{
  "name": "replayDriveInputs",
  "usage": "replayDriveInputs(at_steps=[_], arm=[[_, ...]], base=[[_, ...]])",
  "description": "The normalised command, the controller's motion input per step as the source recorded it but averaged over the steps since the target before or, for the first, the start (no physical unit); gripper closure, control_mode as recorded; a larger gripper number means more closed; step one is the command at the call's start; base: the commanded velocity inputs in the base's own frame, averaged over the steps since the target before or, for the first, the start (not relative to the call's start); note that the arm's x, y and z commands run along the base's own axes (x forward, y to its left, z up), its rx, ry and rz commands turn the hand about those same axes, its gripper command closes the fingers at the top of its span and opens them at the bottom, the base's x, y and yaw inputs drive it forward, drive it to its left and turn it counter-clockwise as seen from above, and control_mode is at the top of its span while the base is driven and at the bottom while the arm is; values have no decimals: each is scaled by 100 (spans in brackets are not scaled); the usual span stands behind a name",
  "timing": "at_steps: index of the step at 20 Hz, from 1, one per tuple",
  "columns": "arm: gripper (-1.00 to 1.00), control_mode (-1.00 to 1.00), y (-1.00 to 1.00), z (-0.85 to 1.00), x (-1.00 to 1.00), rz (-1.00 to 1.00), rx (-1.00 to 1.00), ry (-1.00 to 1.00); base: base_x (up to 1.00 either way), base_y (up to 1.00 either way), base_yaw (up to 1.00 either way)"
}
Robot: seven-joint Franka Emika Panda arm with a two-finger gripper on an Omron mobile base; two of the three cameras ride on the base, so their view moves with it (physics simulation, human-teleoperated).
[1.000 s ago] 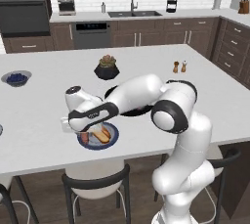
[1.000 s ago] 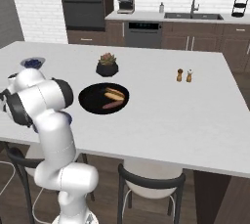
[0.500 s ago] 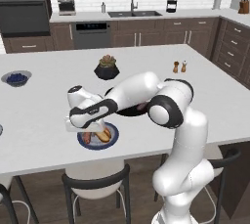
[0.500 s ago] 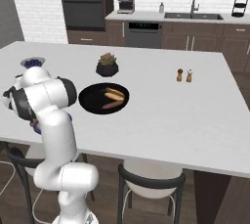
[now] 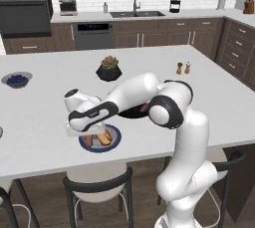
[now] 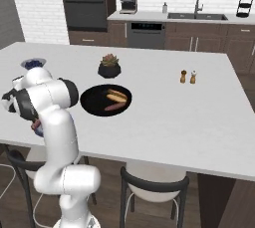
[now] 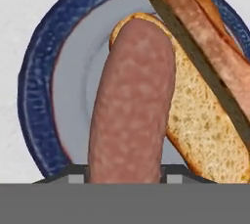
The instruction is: Place one bun and one sausage from the bowl on each plate.
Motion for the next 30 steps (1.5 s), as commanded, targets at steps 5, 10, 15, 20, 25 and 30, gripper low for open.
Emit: replayDriveInputs(at_steps=[5, 10, 15, 20, 25, 30], arm=[[-100, -100, -1, 42, -18, 3, 0, -1], [-100, -100, -11, 92, -23, 5, 4, -6], [-100, -100, -76, 96, -47, 1, 16, -3], [-100, -100, -100, 55, 14, 0, 18, 2], [-100, -100, -100, 10, 71, 0, 5, 8], [-100, -100, -82, 0, 81, 0, -2, 1]], base=[[0, 0, 0], [0, 0, 0], [0, 0, 0], [0, 0, 0], [0, 0, 0], [0, 0, 0]])
